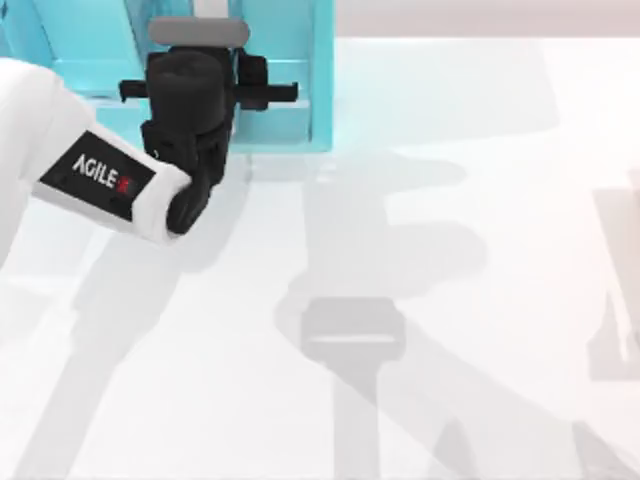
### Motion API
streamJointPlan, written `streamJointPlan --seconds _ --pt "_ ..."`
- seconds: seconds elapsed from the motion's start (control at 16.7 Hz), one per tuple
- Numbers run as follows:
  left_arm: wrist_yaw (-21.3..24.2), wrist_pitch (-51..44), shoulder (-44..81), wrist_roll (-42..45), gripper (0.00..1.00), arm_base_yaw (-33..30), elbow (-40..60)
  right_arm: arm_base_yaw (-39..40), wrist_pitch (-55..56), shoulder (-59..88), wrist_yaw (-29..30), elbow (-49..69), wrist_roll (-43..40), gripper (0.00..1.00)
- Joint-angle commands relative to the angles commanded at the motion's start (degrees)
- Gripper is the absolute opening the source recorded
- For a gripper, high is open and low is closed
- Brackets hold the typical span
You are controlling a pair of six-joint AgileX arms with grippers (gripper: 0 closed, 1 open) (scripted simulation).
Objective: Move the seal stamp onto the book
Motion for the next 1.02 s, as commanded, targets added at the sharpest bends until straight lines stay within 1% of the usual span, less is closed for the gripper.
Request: streamJointPlan --seconds 0.18,0.48,0.66,0.84,1.02 --pt "-2.88 -6.48 -11.16 0.02 0.00 -2.28 -4.83 0.00 0.00 0.00 0.00 0.00 0.00 1.00" --pt "-8.29 -19.53 -35.96 -0.73 0.00 -7.48 -14.45 0.00 0.00 0.00 0.00 0.00 0.00 1.00" --pt "-11.10 -26.42 -47.71 -1.31 0.00 -10.50 -19.46 0.00 0.00 0.00 0.00 0.00 0.00 1.00" --pt "-12.92 -30.80 -54.06 -1.69 0.00 -12.50 -22.60 0.00 0.00 0.00 0.00 0.00 0.00 1.00" --pt "-13.31 -31.66 -55.24 -1.77 0.00 -12.91 -23.20 0.00 0.00 0.00 0.00 0.00 0.00 1.00"
